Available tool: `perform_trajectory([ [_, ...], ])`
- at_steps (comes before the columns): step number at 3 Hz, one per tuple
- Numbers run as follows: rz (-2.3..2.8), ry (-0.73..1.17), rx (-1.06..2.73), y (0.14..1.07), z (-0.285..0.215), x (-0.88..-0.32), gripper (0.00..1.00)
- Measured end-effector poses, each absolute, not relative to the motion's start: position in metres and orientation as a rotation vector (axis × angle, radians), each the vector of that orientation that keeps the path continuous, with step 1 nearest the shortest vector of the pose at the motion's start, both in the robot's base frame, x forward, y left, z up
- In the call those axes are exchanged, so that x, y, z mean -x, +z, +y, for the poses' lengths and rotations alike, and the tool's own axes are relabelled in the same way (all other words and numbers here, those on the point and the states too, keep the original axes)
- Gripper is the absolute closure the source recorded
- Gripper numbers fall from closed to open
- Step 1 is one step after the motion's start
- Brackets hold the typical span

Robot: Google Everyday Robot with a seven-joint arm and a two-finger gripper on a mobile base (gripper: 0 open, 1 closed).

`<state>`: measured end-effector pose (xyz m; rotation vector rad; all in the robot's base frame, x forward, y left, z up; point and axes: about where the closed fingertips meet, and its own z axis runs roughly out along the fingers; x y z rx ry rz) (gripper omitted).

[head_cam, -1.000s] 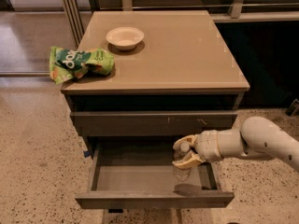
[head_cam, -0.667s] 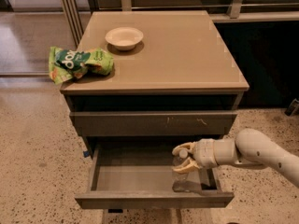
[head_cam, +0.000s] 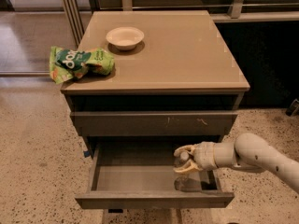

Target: Place water bottle into middle drawer

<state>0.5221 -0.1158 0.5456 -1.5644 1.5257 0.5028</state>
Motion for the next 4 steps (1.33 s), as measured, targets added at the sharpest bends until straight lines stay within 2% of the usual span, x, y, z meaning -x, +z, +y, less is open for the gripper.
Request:
perform_trajectory([
  [4, 1.526, 0.531, 1.483, 0.502, -0.122, -0.566, 1.0],
])
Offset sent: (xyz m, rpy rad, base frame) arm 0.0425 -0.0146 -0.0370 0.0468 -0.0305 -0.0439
